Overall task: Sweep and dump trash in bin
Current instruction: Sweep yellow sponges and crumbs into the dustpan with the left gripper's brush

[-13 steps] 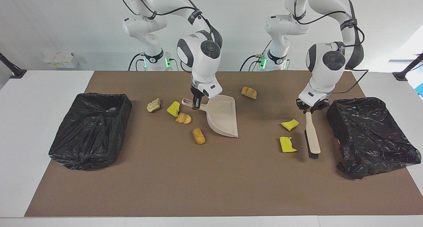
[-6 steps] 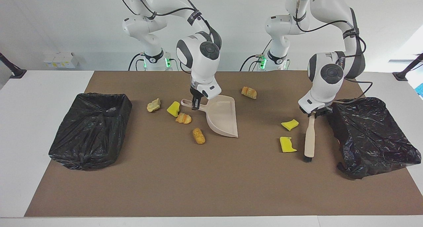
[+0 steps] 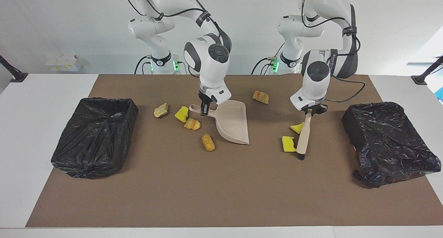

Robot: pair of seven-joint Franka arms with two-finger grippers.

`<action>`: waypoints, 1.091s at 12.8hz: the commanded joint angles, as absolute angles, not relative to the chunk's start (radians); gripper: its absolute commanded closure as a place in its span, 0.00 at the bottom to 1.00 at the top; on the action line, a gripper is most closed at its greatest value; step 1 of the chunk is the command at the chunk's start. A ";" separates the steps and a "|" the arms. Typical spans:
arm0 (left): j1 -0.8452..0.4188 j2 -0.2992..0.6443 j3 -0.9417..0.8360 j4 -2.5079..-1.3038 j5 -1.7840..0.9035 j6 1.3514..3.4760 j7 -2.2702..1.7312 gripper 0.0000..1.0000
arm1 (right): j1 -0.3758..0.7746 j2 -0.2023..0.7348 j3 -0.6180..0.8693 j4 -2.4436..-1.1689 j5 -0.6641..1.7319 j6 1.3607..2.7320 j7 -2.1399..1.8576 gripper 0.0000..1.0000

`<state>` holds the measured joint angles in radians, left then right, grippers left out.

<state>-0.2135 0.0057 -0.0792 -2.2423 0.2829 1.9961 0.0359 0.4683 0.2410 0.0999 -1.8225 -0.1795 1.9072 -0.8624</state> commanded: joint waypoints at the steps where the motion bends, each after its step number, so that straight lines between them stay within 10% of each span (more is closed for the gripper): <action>1: -0.306 -0.078 -0.069 -2.316 0.298 1.921 -0.035 1.00 | 0.454 0.212 0.106 -1.861 -0.199 1.939 -0.894 1.00; 14: -0.448 -0.130 -0.072 -2.260 0.198 1.743 -0.607 1.00 | 0.457 0.201 0.106 -1.881 -0.199 1.939 -0.894 1.00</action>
